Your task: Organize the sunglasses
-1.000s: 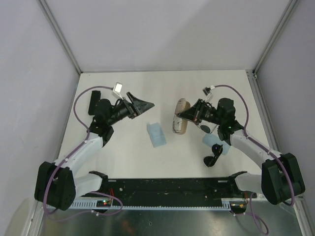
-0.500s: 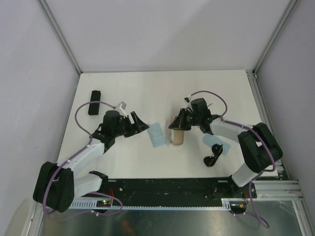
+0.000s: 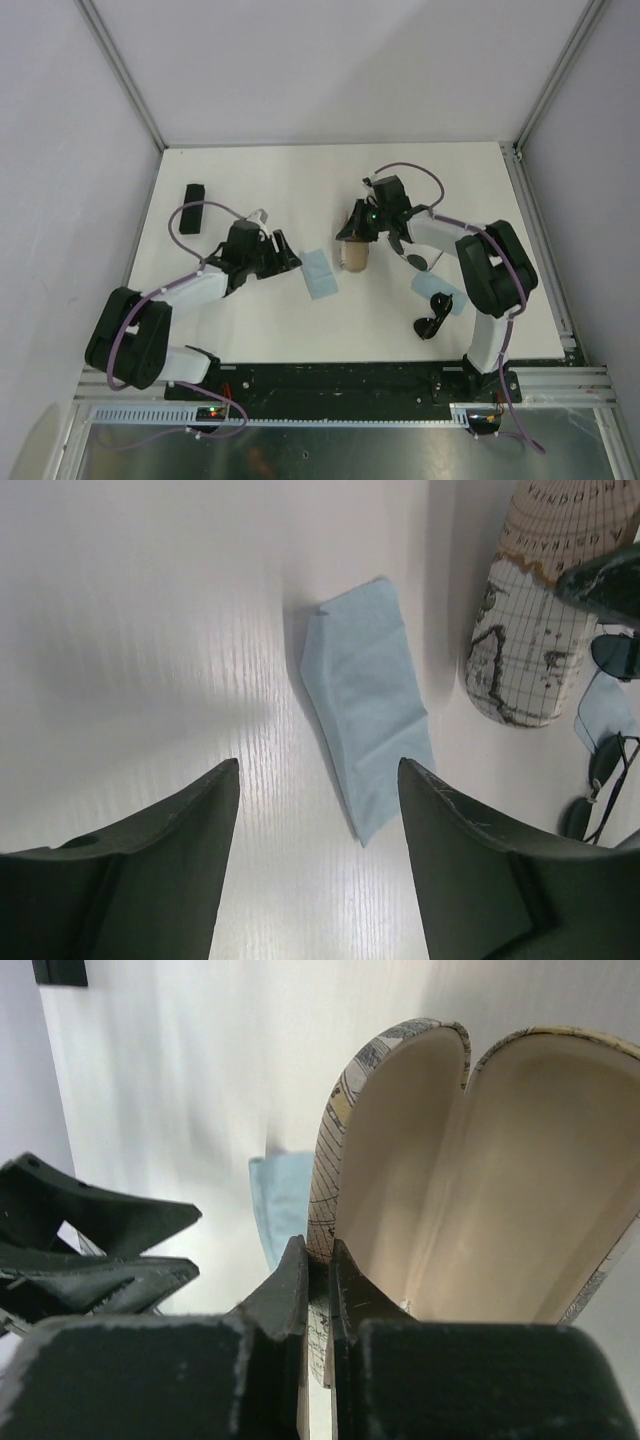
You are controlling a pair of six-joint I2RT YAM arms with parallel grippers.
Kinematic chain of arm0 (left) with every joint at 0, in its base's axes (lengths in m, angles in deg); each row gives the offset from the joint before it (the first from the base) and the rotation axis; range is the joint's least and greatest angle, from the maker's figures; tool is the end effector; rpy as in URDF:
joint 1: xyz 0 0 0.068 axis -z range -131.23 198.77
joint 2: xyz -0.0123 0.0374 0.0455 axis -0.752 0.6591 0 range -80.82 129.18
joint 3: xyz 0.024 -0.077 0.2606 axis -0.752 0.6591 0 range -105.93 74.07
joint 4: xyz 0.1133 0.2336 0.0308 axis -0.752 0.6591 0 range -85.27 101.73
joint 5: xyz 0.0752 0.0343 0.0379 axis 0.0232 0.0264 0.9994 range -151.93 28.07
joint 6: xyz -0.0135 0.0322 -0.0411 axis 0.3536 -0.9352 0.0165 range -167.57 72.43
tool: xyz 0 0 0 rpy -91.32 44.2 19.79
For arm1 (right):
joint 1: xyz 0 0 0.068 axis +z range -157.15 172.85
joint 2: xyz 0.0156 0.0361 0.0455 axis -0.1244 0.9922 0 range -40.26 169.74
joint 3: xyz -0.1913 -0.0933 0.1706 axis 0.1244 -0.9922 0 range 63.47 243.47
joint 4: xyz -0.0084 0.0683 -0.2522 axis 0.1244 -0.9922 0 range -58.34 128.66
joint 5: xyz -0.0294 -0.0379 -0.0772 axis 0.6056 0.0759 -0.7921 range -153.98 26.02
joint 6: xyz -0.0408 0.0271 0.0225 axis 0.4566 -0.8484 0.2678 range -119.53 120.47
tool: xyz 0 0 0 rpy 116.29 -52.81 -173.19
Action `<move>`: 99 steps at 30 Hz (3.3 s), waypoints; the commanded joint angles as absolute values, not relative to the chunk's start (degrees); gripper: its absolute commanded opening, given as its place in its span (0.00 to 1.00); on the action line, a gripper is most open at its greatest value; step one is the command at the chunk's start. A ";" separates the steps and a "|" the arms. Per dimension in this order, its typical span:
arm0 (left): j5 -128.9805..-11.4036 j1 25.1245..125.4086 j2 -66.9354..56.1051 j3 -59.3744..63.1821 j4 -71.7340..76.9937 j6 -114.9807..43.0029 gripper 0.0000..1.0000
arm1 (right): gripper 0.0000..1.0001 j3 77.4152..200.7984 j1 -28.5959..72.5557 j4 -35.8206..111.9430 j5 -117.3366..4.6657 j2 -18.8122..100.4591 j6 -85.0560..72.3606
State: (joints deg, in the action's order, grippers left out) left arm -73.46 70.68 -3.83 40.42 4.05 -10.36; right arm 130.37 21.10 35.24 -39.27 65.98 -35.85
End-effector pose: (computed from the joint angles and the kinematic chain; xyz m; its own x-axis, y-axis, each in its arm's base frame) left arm 0.2385 -0.1037 0.1725 -0.8043 -0.3151 -0.5038 0.0197 0.8332 -0.5526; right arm 0.3448 0.2020 0.1859 -0.8967 0.1291 -0.4235 -0.2100 0.7181 0.6636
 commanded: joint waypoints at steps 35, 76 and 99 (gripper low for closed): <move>-71.06 70.83 12.99 32.06 -1.54 -14.38 0.00 | 0.43 126.28 24.47 18.23 -53.28 42.89 -22.45; -70.73 67.18 -2.33 40.66 0.87 -19.25 0.42 | 0.33 122.09 41.65 29.23 -68.96 60.45 -25.81; -70.95 67.14 0.10 39.16 0.44 -19.23 0.42 | 0.20 123.51 43.22 30.43 -69.25 66.49 -25.36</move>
